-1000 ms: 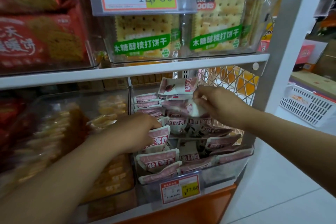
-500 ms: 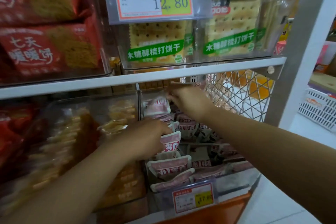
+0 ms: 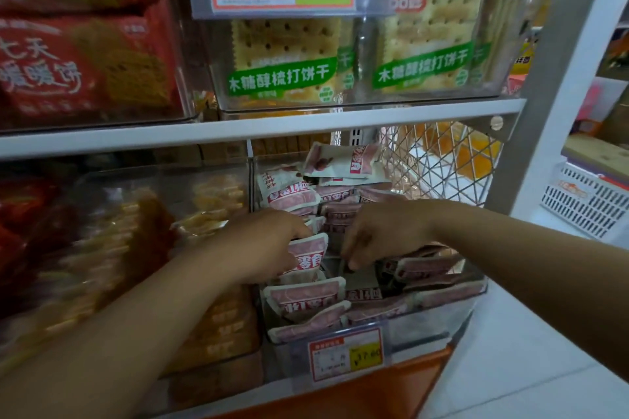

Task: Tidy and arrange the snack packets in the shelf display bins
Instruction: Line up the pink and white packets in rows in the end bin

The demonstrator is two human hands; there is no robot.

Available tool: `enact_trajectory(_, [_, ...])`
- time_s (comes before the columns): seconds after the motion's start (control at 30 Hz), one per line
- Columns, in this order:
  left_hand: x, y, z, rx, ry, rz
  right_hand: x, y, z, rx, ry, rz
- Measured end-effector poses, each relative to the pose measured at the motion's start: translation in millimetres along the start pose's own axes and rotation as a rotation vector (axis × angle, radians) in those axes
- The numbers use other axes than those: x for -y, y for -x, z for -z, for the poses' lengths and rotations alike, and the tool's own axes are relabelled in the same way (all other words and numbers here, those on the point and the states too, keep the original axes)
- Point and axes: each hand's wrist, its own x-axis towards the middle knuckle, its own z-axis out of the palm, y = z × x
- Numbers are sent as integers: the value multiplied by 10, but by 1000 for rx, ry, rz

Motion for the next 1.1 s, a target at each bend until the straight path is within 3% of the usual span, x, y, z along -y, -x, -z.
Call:
enact_trajectory(0.3, [33,-12,-21,-8,-15,-2,14,-437,-186,351,271,-218])
enact_trajectory(0.6, [71,-43,-51,-18,0,-26,-172,-468,-267,207,8,-139])
enact_trajectory(0.97, [67,-38,-58,-8,-9,-2,-167,-426,-267,238,-155,-127])
enact_trajectory(1.1, [75,-38,-60,-15,-4,-10,-127,-444,-267,265,-72,-188])
